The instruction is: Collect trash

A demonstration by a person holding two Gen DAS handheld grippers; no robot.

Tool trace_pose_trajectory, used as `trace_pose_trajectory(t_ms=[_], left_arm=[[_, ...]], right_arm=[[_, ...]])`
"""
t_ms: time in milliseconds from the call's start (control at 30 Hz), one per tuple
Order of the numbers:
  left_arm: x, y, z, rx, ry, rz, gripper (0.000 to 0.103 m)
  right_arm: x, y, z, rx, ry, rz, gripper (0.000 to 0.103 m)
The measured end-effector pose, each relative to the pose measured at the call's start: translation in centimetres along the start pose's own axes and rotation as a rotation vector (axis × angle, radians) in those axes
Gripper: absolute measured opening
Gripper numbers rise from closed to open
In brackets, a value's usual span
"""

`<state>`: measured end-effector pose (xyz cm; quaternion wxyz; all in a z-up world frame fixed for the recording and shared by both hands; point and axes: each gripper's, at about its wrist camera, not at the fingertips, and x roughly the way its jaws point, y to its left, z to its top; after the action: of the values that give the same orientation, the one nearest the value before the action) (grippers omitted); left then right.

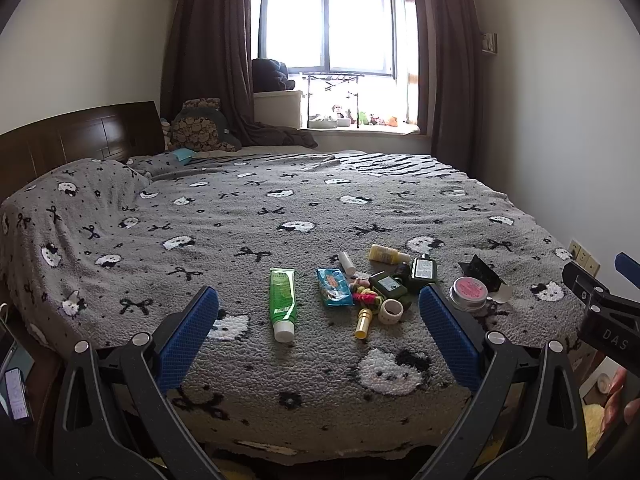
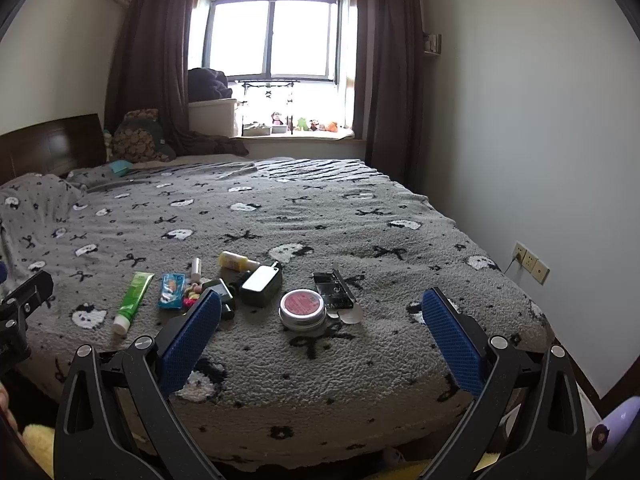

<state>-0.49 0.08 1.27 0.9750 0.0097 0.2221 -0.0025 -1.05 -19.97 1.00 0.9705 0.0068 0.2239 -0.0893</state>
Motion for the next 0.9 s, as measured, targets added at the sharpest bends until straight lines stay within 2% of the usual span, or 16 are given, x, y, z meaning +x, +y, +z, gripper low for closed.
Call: trace_pose_trajectory(t_ms=[900], left_arm=[[-0.68, 0.03, 0.81, 0.004, -0.030, -0.001, 0.095]], right_arm=[[-0.40, 0.12, 0.67, -0.006, -0.020, 0.010, 0.100]])
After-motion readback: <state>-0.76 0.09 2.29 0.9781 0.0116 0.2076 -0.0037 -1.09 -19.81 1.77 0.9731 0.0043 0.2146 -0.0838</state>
